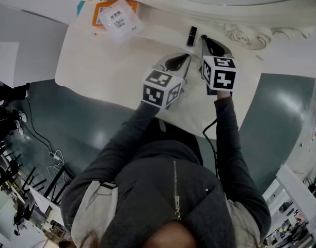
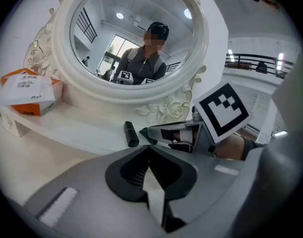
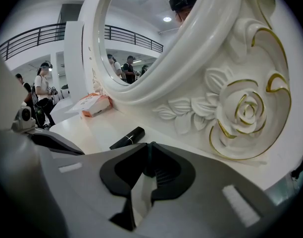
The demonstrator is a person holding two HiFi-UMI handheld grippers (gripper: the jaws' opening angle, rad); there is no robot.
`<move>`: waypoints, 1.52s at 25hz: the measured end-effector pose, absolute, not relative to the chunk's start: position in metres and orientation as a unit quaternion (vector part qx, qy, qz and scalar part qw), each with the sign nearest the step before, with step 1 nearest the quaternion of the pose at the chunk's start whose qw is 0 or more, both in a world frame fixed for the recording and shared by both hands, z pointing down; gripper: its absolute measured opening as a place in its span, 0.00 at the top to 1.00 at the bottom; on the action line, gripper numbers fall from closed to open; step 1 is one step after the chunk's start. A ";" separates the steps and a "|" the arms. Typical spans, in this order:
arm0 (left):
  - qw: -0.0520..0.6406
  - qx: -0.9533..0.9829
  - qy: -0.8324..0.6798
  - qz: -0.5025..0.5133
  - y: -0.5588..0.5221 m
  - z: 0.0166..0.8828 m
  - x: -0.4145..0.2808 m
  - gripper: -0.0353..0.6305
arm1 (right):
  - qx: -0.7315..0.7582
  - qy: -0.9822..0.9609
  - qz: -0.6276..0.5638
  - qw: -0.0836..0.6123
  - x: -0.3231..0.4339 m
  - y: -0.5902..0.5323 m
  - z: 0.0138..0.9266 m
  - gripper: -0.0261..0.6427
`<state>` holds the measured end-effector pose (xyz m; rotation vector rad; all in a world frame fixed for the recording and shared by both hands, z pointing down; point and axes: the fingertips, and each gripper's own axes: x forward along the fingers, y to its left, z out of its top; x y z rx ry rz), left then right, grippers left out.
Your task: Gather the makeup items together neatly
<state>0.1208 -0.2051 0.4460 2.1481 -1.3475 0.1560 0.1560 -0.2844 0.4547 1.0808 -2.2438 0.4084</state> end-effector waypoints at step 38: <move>0.302 0.804 -0.510 0.056 -0.199 0.448 0.119 0.93 | 0.404 -0.832 0.161 0.344 0.161 -0.286 0.466 0.64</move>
